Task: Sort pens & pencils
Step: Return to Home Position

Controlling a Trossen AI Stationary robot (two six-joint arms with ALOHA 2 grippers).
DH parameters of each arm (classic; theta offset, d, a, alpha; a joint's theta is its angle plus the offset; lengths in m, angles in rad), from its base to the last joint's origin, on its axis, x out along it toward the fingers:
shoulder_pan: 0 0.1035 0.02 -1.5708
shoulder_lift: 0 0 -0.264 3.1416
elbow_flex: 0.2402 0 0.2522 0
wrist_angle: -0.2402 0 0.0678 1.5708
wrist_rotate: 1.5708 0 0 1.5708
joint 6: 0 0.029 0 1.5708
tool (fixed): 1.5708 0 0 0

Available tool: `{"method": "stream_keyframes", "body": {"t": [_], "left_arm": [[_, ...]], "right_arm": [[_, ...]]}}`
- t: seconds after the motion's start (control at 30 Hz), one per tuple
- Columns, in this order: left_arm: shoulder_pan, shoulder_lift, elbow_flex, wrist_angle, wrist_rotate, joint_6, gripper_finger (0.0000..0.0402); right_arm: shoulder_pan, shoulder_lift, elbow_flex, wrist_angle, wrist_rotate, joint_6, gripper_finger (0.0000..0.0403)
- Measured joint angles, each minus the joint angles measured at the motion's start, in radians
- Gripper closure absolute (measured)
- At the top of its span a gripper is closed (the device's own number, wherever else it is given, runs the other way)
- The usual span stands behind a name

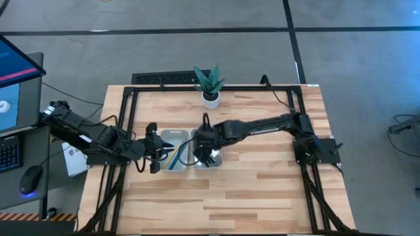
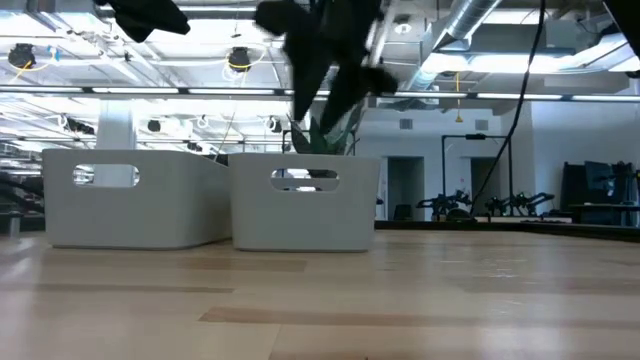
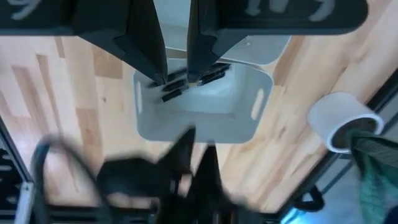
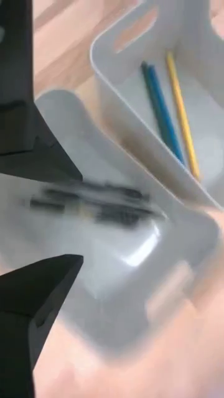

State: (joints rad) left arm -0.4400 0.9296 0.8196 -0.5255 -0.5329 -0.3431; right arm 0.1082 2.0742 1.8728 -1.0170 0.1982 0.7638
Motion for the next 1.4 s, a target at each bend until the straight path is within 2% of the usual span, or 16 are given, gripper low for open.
{"method": "stream_keyframes", "body": {"t": [0.07, 0.23, 0.37, 0.47, 0.67, 0.8, 0.9, 1.1, 1.23, 1.4], "left_arm": [[0.0, -0.005, 0.0, 0.001, -0.03, -0.009, 0.0347], [0.001, -0.055, 0.0, 0.046, -0.066, 0.002, 0.0347], [0.001, -0.134, 0.0, 0.131, -0.073, 0.1, 0.0347], [0.001, -0.206, 0.001, 0.214, -0.117, 0.216, 0.0347], [0.003, -0.332, 0.0, 0.261, -0.345, 0.478, 0.0347], [0.022, -0.387, 0.0, 0.264, -0.531, 0.579, 0.0347], [0.059, -0.418, 0.0, 0.263, -0.59, 0.612, 0.0347], [0.175, -0.458, 0.0, 0.251, -0.564, 0.604, 0.0347], [0.264, -0.461, 0.0, 0.235, -0.585, 0.591, 0.0347], [0.368, -0.462, -0.024, 0.087, -0.59, 0.447, 0.0347]], "right_arm": [[0.0, -0.035, 0.047, -0.081, 0.055, -0.061, 0.018], [0.006, -0.142, 0.122, -0.084, 0.141, -0.28, 0.0179], [0.016, -0.281, 0.124, -0.092, 0.3, -0.368, 0.0179], [0.015, -0.395, 0.113, -0.11, 0.389, -0.456, 0.0179], [-0.04, -0.61, 0.063, -0.096, 0.449, -0.623, 0.0179], [-0.11, -0.742, -0.013, -0.085, 0.494, -0.7, 0.0179], [-0.181, -0.843, -0.1, -0.057, 0.514, -0.74, 0.0179], [-0.323, -1.074, -0.386, 0.164, 0.501, -0.85, 0.0179], [-0.403, -1.23, -0.624, 0.395, 0.372, -0.907, 0.0179], [-0.488, -1.393, -0.896, 0.63, 0.213, -0.944, 0.0179]]}}
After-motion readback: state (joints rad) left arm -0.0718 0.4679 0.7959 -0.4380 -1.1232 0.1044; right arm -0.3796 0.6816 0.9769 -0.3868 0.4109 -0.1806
